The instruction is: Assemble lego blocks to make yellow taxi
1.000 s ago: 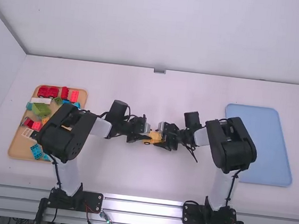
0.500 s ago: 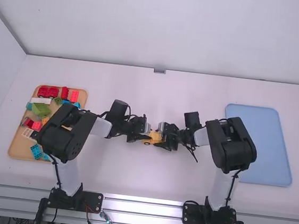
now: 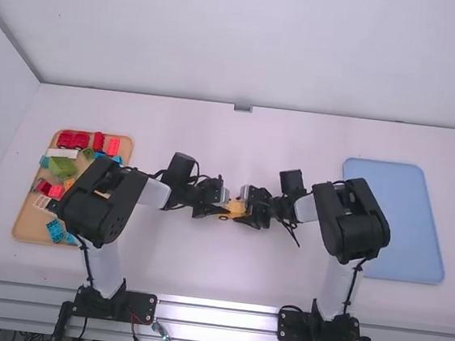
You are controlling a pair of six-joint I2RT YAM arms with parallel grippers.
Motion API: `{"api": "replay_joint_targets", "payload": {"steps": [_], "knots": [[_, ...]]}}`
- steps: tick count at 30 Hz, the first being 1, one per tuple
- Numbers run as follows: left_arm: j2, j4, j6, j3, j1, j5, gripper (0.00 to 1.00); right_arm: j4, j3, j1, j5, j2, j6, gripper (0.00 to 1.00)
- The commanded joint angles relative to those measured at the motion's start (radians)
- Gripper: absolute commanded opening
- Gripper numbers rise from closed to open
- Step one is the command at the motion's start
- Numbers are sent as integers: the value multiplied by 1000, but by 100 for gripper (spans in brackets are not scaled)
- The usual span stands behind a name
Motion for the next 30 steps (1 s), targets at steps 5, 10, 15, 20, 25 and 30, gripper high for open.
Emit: {"api": "replay_joint_targets", "payload": {"steps": [5, 10, 15, 20, 25, 30], "knots": [[11, 62, -10, -9, -3, 3, 94, -8, 5, 3, 32, 14, 12, 58], [-82, 97, -114, -9, 13, 9, 99, -10, 5, 3, 32, 14, 12, 58], [-168, 58, -163, -10, 15, -4, 95, -9, 5, 3, 32, 14, 12, 58], [-169, -47, -127, -10, 17, -18, 2, -8, 6, 3, 31, 15, 13, 58], [-128, -116, -95, -10, 16, -29, 2, -8, 5, 4, 31, 15, 12, 58], [-80, -98, -95, -10, 15, -29, 2, -8, 5, 3, 31, 15, 12, 61]]}}
